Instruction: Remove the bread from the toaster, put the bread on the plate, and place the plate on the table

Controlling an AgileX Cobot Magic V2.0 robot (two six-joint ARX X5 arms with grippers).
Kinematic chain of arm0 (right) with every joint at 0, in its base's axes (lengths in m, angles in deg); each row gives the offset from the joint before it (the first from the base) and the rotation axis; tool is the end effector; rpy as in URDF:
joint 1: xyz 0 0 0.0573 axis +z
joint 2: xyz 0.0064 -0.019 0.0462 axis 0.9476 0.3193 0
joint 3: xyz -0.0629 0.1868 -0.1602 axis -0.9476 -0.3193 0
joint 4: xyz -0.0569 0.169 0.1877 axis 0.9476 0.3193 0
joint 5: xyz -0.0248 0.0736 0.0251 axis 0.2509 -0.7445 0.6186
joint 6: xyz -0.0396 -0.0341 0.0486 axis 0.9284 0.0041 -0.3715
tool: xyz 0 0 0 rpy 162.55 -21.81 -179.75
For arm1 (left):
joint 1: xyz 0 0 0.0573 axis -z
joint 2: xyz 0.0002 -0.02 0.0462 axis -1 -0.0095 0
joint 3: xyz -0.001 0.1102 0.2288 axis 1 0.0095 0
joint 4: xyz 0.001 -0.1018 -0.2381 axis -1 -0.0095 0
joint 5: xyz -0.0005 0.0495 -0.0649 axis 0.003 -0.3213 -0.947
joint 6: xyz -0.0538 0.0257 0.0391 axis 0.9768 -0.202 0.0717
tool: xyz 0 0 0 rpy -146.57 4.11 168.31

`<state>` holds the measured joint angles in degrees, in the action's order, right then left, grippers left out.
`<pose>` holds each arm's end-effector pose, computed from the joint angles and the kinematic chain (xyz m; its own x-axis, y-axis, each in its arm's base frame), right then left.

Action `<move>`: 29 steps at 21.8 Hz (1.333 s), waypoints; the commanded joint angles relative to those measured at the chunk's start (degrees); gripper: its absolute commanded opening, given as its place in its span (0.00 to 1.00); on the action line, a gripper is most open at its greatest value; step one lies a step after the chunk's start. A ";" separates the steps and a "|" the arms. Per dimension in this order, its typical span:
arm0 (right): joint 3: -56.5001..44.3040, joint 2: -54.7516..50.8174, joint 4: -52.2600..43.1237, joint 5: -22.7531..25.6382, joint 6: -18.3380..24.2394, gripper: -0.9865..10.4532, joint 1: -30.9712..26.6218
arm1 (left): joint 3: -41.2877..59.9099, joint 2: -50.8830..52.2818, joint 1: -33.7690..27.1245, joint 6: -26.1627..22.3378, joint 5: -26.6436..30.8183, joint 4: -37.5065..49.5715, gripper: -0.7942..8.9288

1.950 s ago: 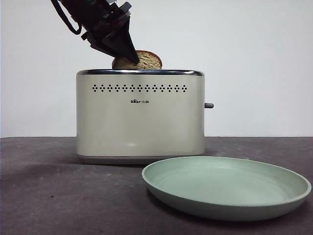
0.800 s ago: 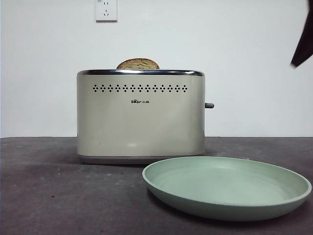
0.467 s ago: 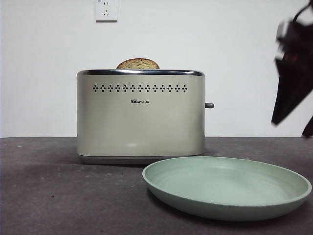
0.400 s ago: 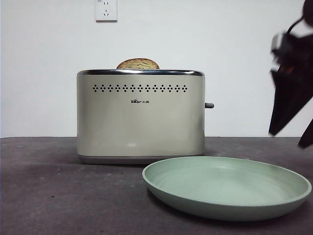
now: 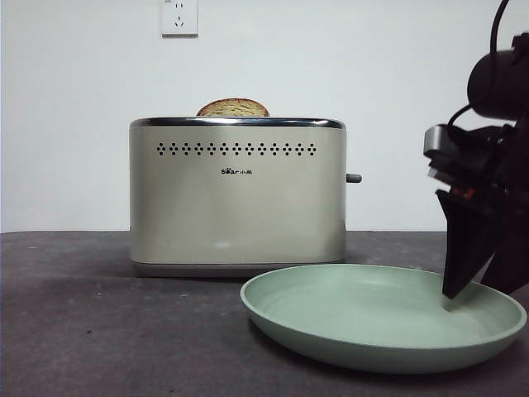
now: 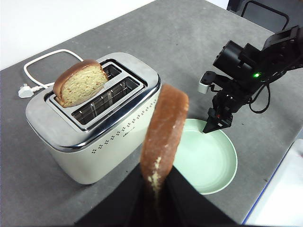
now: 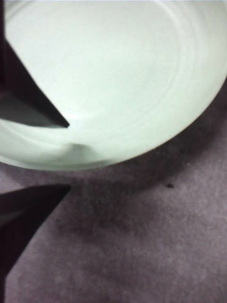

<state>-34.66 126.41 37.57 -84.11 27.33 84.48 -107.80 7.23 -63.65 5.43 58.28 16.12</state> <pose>0.2654 0.0833 0.1258 0.2158 0.4404 -0.8715 -0.2781 0.8833 0.3775 0.1347 -0.0848 0.4496 0.5967 -0.6469 -0.4748 0.7299 0.6834 -0.0138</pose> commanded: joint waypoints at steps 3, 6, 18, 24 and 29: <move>0.92 2.21 -1.68 0.26 -0.20 0.12 0.26 | -1.46 -0.39 0.37 0.17 -0.31 -0.90 0.09; 0.92 2.27 -2.36 0.17 -0.22 0.09 0.28 | -1.46 -0.39 0.37 0.20 -0.70 -1.27 0.09; 0.94 -6.95 -2.23 -7.39 -1.18 0.09 3.58 | -1.40 -2.38 0.37 0.74 -13.44 -3.45 0.09; 0.94 -14.27 -3.02 -7.72 -4.11 0.09 8.61 | 2.95 -5.66 0.37 -1.62 -23.15 -3.30 0.09; 0.94 -17.92 -4.24 -7.67 -6.62 0.09 12.48 | 14.38 -7.41 0.46 -1.40 -26.69 3.91 0.09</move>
<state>-34.40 107.94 34.12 -91.43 22.34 96.66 -92.50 0.20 -63.54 4.69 32.47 19.46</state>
